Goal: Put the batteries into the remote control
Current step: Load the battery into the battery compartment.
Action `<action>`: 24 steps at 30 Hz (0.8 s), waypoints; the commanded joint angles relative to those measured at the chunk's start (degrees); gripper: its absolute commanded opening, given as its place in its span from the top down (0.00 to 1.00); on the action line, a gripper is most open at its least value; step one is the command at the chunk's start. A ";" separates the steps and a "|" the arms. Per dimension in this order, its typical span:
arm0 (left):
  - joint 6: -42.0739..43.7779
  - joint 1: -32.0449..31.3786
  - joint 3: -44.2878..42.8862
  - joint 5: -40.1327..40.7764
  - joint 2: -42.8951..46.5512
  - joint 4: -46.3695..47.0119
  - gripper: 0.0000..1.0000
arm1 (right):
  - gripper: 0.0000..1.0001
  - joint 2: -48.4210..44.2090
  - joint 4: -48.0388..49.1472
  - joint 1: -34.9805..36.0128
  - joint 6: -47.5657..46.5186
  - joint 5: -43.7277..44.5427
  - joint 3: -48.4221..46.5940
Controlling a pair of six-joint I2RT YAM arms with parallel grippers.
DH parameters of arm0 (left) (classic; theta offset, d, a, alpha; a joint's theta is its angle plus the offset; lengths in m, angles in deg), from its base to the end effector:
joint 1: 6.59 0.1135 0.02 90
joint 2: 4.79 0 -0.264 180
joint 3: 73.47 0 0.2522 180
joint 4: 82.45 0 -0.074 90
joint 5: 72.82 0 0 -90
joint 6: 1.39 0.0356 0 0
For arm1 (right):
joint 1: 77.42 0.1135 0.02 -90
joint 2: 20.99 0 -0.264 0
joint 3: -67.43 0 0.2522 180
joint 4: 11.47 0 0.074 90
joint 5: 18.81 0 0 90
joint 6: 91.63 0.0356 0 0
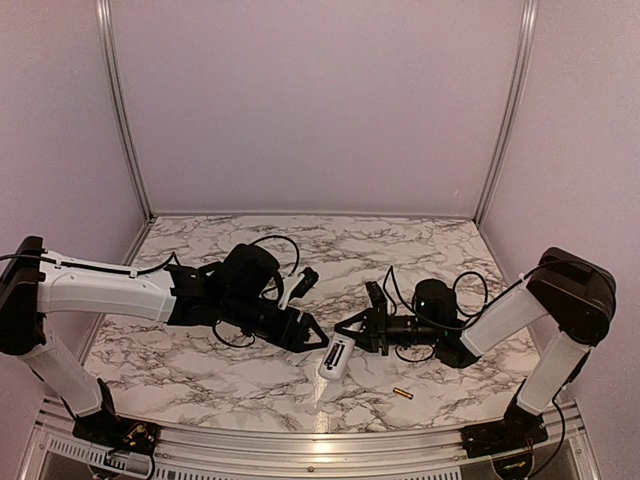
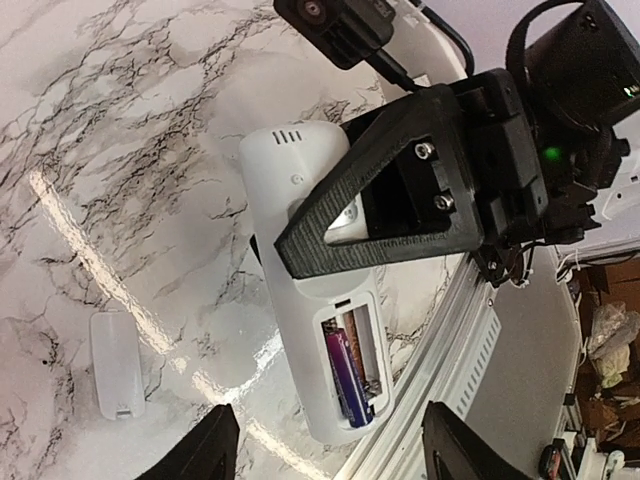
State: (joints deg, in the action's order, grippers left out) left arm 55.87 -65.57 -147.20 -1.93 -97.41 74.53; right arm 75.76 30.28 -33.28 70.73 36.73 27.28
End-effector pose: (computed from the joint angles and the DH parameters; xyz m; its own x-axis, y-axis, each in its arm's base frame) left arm 0.1708 -0.3066 0.2237 -0.7954 0.3311 -0.5077 0.6006 0.5435 -0.5864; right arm 0.1939 0.2163 0.1386 -0.9770 0.1468 -0.1547 -0.1177 0.2340 0.9651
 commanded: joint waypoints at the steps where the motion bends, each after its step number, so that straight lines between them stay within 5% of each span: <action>1: 13.15 0.33 7.62 -0.33 9.63 12.90 0.38 | 1.00 0.41 5.65 0.13 0.62 -4.59 -0.17; 13: 48.80 -6.20 16.45 3.15 18.31 18.55 0.44 | 1.00 0.74 2.83 0.33 -1.97 -12.47 -3.50; 24: 59.03 -11.50 14.22 3.86 14.49 16.55 0.57 | 1.00 1.12 1.45 1.08 -2.73 -14.11 -4.45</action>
State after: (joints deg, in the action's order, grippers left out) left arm 108.79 -75.38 -131.72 0.84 -81.78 91.67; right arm 75.89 32.00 -32.97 68.87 24.17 24.59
